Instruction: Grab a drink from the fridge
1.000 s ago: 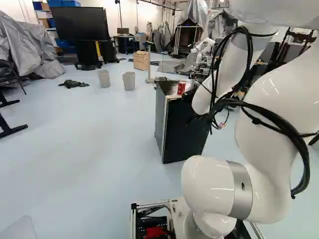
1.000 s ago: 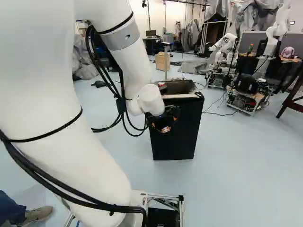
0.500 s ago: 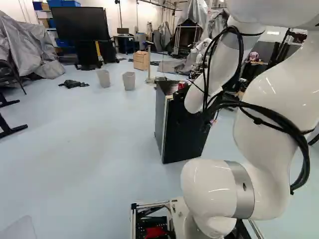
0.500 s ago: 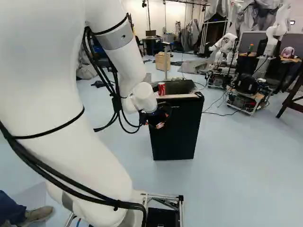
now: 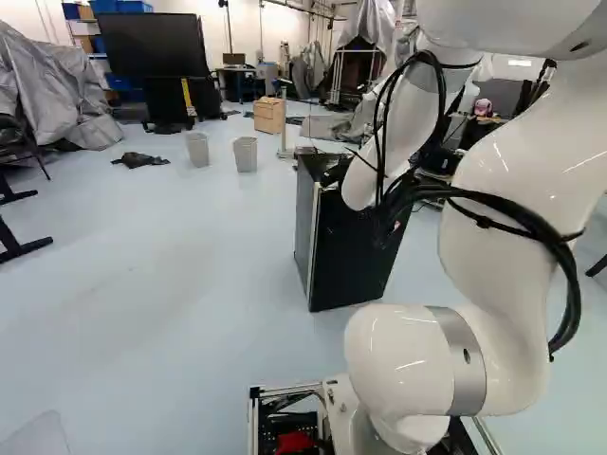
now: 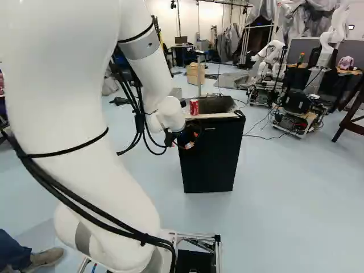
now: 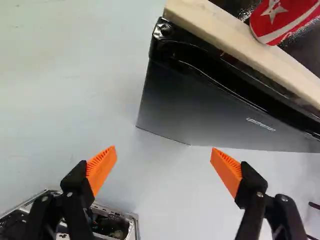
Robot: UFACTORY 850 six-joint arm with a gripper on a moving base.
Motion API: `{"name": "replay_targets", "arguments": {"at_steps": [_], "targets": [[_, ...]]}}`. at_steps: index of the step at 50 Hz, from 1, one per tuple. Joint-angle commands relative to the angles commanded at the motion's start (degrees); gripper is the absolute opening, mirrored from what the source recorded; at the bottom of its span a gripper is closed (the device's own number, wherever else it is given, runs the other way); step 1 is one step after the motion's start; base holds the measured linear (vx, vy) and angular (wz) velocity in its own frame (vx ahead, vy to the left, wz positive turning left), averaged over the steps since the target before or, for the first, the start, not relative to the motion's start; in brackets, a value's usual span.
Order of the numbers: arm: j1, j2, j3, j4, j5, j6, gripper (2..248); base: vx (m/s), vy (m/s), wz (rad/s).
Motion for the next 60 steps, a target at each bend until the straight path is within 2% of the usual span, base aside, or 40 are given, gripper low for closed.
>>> {"name": "replay_targets", "arguments": {"at_steps": [60], "targets": [[0.72,-7.55,-8.94,0.0,0.0,0.0,247,0.0,0.0,0.0]]}}
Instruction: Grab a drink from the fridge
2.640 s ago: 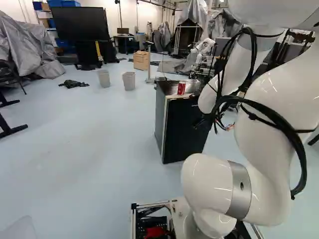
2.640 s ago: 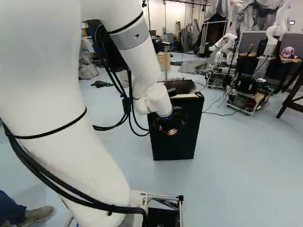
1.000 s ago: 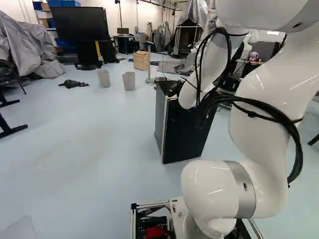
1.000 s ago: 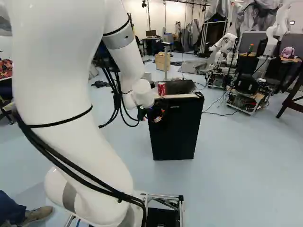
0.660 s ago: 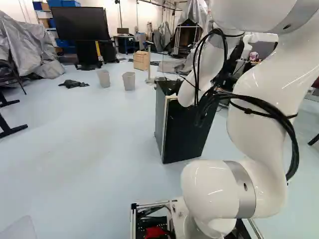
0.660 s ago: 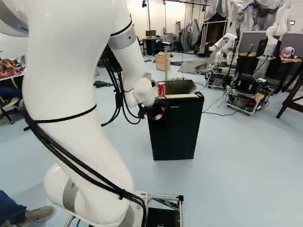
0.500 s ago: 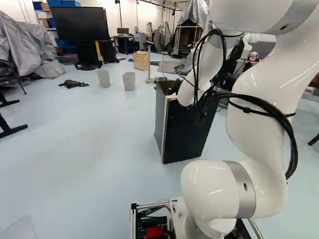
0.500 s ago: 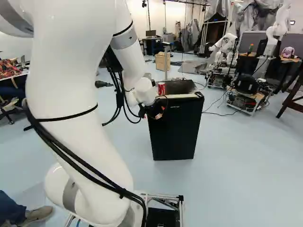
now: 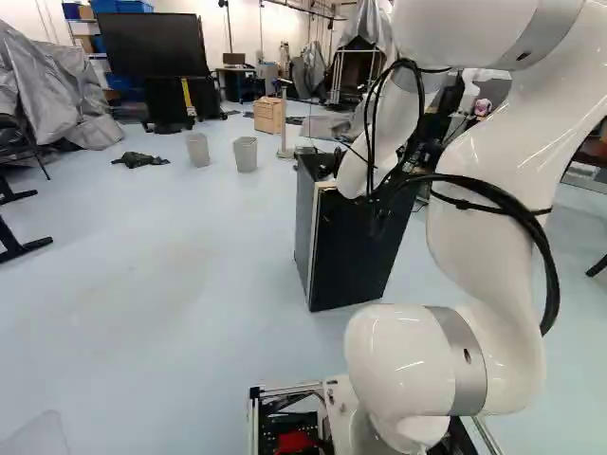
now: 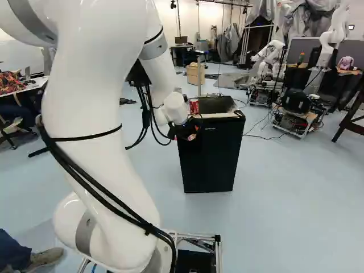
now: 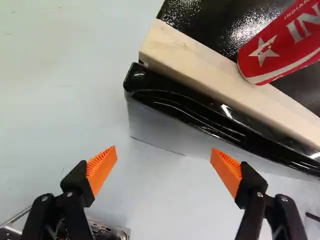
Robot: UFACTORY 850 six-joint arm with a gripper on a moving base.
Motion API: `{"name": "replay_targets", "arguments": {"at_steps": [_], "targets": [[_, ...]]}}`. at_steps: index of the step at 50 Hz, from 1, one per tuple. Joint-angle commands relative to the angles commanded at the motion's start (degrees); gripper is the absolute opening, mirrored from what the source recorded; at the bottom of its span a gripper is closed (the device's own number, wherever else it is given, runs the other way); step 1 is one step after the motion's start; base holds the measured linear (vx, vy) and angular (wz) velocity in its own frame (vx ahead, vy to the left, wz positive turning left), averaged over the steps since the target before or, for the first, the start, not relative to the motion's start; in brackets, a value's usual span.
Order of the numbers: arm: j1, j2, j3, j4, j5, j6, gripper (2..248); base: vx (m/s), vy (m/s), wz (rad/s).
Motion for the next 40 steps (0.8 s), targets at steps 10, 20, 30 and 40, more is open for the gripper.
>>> {"name": "replay_targets", "arguments": {"at_steps": [10,20,30,40], "targets": [[-0.01,-0.8,-0.98,0.0,0.0,0.0,247,0.0,0.0,0.0],[-0.02,-1.48,-1.83,0.0,0.0,0.0,247,0.0,0.0,0.0],[-0.05,-2.11,-2.62,0.0,0.0,0.0,247,0.0,0.0,0.0],[-0.04,-2.67,-3.32,0.0,0.0,0.0,247,0.0,0.0,0.0]]}}
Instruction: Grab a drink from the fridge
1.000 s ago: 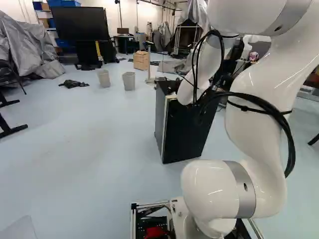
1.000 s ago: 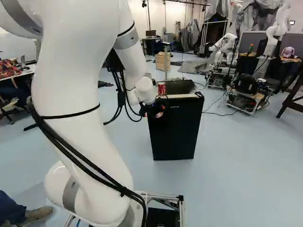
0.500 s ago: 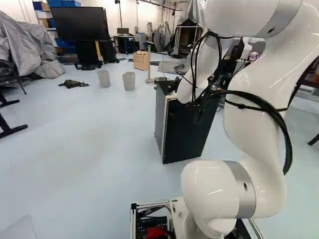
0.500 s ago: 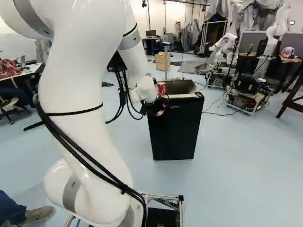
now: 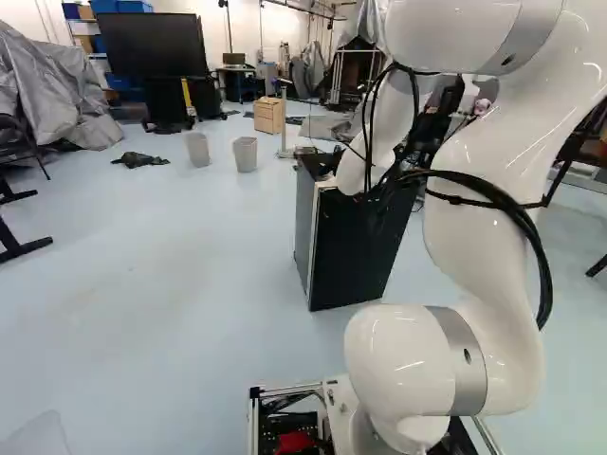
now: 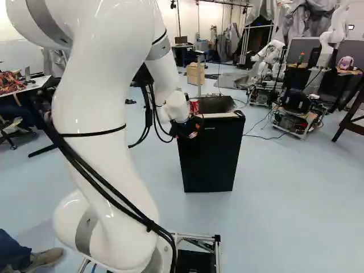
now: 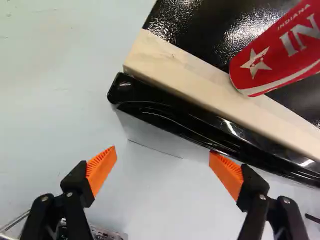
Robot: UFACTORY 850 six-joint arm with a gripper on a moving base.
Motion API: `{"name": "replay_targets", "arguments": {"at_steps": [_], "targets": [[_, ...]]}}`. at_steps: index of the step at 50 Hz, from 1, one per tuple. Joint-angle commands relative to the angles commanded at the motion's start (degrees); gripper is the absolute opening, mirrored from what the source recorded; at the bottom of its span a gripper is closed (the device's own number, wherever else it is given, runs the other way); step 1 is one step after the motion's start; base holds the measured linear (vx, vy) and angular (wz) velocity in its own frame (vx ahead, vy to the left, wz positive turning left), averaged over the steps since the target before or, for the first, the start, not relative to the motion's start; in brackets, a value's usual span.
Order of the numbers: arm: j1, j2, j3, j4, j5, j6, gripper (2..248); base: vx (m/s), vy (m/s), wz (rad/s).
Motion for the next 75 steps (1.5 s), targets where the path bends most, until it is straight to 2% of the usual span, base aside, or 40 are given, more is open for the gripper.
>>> {"name": "replay_targets", "arguments": {"at_steps": [21,53,63,75], "targets": [[0.05,-0.22,-0.27,0.0,0.0,0.0,247,0.0,0.0,0.0],[0.94,7.22,8.8,0.39,0.05,0.0,247,0.0,0.0,0.0],[1.55,9.85,11.85,2.72,0.61,0.0,247,0.0,0.0,0.0],[3.15,12.23,14.54,8.33,1.92,0.0,247,0.0,0.0,0.0]]}}
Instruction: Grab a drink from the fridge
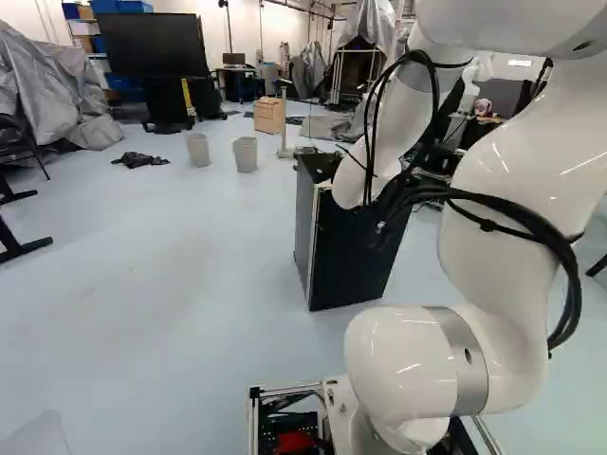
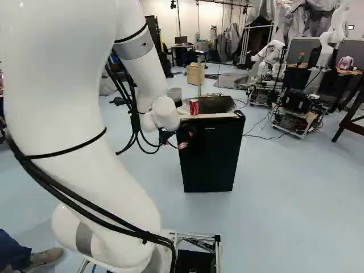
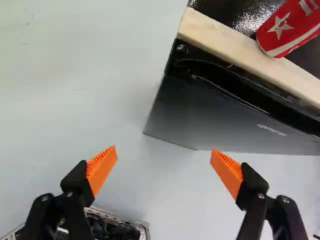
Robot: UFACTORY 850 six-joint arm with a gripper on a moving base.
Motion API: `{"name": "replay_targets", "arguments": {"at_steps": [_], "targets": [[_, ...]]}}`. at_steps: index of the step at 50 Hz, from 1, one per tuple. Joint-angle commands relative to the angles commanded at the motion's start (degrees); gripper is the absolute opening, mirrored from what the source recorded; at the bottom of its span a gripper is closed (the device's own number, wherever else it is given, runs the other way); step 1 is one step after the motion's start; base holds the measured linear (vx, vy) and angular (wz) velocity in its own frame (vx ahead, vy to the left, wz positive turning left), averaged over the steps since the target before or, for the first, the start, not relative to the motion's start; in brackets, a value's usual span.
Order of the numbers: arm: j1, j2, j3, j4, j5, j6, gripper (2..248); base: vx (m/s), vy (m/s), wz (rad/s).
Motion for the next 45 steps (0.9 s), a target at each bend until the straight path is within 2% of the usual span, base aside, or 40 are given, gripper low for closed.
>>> {"name": "replay_targets", "arguments": {"at_steps": [14,26,36,45], "targets": [[2.49,1.09,1.2,8.27,3.58,0.0,247,0.0,0.0,0.0],[4.1,2.59,2.81,14.85,8.57,0.0,247,0.0,0.0,0.0],[4.16,4.25,4.57,19.57,13.71,0.0,247,0.0,0.0,0.0],[2.91,5.76,6.13,23.17,18.76,0.0,247,0.0,0.0,0.0]]}}
